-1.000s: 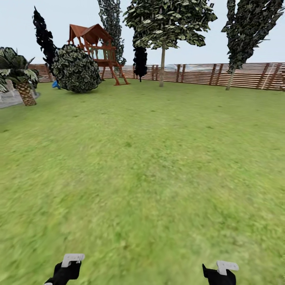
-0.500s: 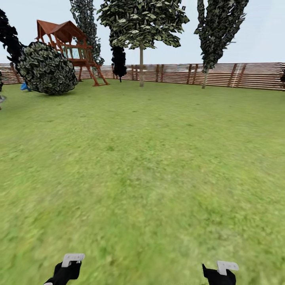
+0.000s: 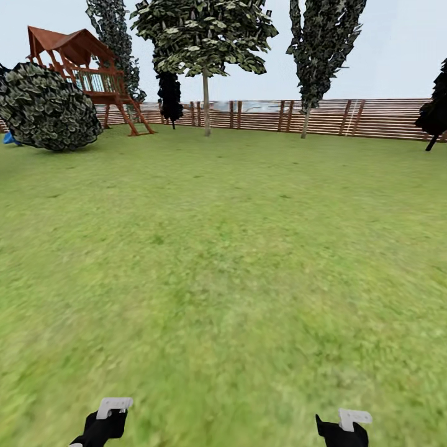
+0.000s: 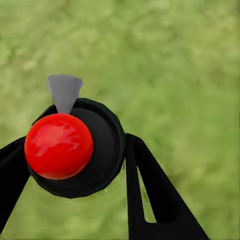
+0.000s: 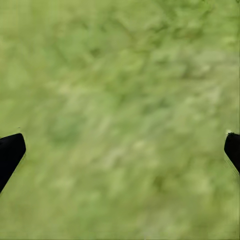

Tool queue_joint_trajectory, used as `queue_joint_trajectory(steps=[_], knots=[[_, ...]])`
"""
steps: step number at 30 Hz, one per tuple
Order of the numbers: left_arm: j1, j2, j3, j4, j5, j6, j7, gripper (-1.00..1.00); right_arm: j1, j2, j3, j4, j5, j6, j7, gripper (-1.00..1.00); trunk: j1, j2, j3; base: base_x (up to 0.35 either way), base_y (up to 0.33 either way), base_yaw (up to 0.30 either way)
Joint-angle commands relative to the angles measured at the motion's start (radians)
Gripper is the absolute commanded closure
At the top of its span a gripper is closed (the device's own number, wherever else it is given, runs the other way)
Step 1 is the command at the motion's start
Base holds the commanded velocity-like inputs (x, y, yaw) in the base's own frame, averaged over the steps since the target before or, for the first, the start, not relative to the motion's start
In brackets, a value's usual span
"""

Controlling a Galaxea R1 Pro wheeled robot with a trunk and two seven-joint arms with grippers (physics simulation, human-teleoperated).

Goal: In the garden, pick up the pesticide atomizer on the floor and spray pesticide onto both trees until each tree trunk is fully covered.

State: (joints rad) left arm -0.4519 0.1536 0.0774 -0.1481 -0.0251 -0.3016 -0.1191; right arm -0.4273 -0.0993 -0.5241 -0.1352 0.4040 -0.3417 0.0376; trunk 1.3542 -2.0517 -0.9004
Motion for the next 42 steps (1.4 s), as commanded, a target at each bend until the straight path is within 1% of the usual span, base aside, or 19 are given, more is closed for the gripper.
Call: queue_joint_trajectory(steps=[1,7,8,9,10,11,13,23,31,33,35,37,39,42], knots=[[-0.001,0.0,0.008,0.001,-0.002,-0.003,-0.007,1.0,-0.001,0.0,-0.008,0.001,0.007,-0.004,0.004,-1.0,0.0,0.0,-0.001,0.336,0.0,-0.001],[-0.001,0.0,0.009,0.001,0.0,-0.002,-0.007,1.0,-0.001,-0.002,-0.008,0.001,0.007,-0.005,0.003,-1.0,0.0,0.0,-0.001,0.336,0.0,0.0],[-0.001,0.0,0.009,0.001,0.013,-0.002,-0.007,1.0,-0.001,-0.002,-0.008,0.0,0.006,-0.005,0.003,-1.0,0.0,0.0,-0.001,0.336,0.0,0.0],[-0.001,0.001,0.008,0.001,0.041,-0.003,-0.008,1.0,-0.001,-0.001,-0.008,0.0,0.006,-0.005,0.003,-1.0,0.0,0.0,-0.001,0.336,0.0,0.0],[-0.001,0.001,0.008,0.002,0.053,-0.004,-0.008,1.0,-0.001,-0.001,-0.008,0.0,0.005,-0.005,0.003,-1.0,0.0,0.0,-0.001,0.336,0.0,0.0],[-0.001,0.001,0.007,0.002,0.065,-0.005,-0.008,1.0,-0.001,0.001,-0.008,0.0,0.005,-0.005,0.003,-1.0,0.0,0.0,-0.001,0.336,0.0,0.025],[-0.001,0.001,0.007,0.002,0.073,-0.005,-0.009,1.0,-0.001,0.004,-0.008,0.0,0.005,-0.005,0.004,-1.0,0.0,0.0,-0.001,0.336,0.0,0.141],[0.0,0.001,0.007,0.002,0.076,-0.004,-0.01,1.0,-0.001,0.007,-0.008,0.001,0.006,-0.005,0.002,-1.0,0.0,0.0,-0.001,0.337,0.0,0.258],[0.0,0.001,0.007,0.002,0.076,-0.004,-0.01,1.0,-0.001,0.006,-0.007,0.004,0.006,-0.004,-0.001,-1.0,0.0,0.0,-0.001,0.338,0.0,0.041],[0.0,0.001,0.006,0.002,0.076,-0.005,-0.01,1.0,-0.001,0.012,-0.007,0.018,0.005,-0.002,-0.001,-1.0,0.0,0.0,-0.001,0.338,0.0,0.001],[0.001,0.001,0.007,0.002,0.076,-0.005,-0.01,1.0,0.0,0.024,-0.007,0.071,0.004,-0.001,-0.001,-1.0,0.0,0.0,-0.001,0.338,0.0,0.0],[0.001,0.001,0.006,0.002,0.076,-0.005,-0.01,1.0,0.007,0.04,-0.007,0.1,0.004,-0.001,-0.001,-1.0,0.0,0.0,-0.001,0.338,0.0,0.0],[0.0,0.001,0.006,0.002,0.076,-0.005,-0.01,1.0,0.012,0.049,-0.008,0.106,0.004,-0.001,-0.001,-1.0,0.0,0.0,-0.001,0.338,0.0,0.0],[0.001,0.001,0.006,0.002,0.076,-0.005,-0.01,1.0,0.014,0.052,-0.008,0.108,0.004,0.0,-0.001,-1.0,0.0,0.0,-0.001,0.338,0.0,0.0]])
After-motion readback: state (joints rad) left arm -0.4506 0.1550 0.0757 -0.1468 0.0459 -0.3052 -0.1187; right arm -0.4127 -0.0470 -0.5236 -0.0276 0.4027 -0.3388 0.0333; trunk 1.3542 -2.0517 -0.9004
